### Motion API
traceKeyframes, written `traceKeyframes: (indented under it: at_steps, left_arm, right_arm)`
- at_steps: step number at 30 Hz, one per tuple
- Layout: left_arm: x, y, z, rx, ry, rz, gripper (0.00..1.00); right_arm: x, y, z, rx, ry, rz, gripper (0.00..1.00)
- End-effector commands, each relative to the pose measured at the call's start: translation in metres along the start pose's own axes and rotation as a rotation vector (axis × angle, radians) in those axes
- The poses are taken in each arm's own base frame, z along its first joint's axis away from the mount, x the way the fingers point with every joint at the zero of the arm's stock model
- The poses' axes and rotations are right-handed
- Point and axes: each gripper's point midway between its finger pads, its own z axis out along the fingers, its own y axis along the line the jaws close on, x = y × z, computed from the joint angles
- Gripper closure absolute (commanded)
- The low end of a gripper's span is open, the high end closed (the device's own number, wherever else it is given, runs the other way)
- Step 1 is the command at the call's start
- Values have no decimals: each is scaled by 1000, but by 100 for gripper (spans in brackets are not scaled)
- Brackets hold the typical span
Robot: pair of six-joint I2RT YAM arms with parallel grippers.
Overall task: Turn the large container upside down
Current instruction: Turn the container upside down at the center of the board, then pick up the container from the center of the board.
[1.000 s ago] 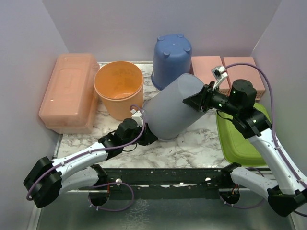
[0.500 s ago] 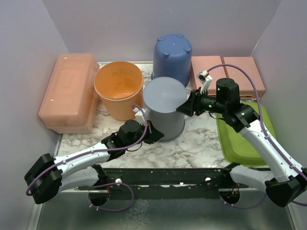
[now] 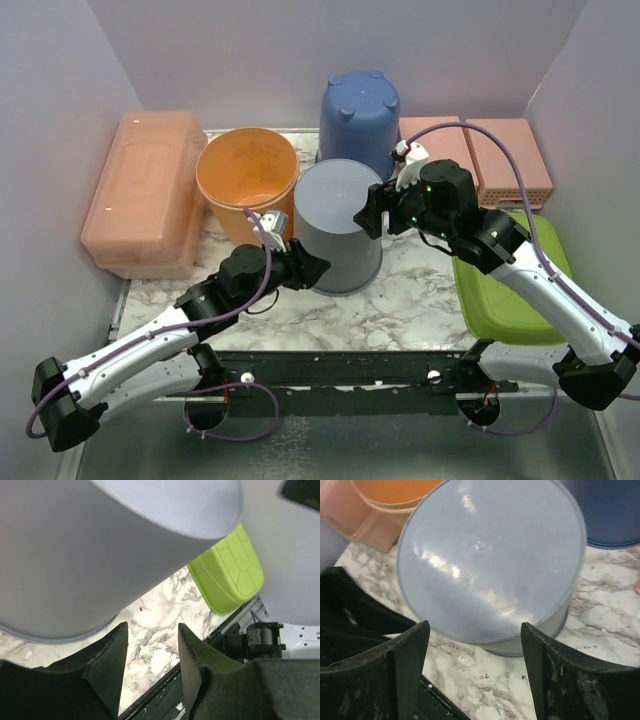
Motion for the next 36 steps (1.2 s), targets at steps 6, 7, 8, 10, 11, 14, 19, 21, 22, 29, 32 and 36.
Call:
traceKeyframes:
  at_steps: [6, 7, 8, 10, 11, 14, 19, 21, 22, 29, 32, 36]
  left_arm:
    - [-37, 13, -41, -153, -75, 68, 40]
    - [-42, 12, -43, -159, -80, 82, 34]
    - [-49, 6, -45, -146, -81, 107, 29]
    - [-56, -3, -47, -135, -61, 157, 23]
    - [-61, -5, -48, -144, -60, 176, 21]
    - [-80, 0, -50, -220, -79, 245, 11]
    - [-92, 15, -52, -349, -13, 386, 1]
    - [-104, 21, -56, -397, -55, 395, 1]
    - [-113, 25, -60, -434, -87, 387, 1]
    - [-153, 78, -78, -689, -180, 274, 1]
    - [-176, 89, -102, -754, -307, 181, 1]
    - [-195, 92, -126, -806, -423, 173, 1]
  right_arm:
    - [-13, -31, 9, 237, -29, -34, 21]
    - [-9, -38, 11, 282, -2, -26, 21]
    - [-2, -45, 12, 326, 28, -17, 21]
    - [3, -54, 5, 393, 34, 45, 19]
    - [5, -56, 2, 398, 15, 66, 19]
    - [9, -45, -2, 300, -63, 89, 16]
    - [5, -39, 1, 264, -85, 99, 15]
    - [12, -49, 1, 329, -64, 131, 15]
    - [12, -52, 0, 342, -80, 143, 15]
    - [3, -54, -7, 319, -231, 185, 16]
    - [5, -55, -13, 308, -267, 221, 17]
    - [24, -60, -9, 328, -227, 216, 17]
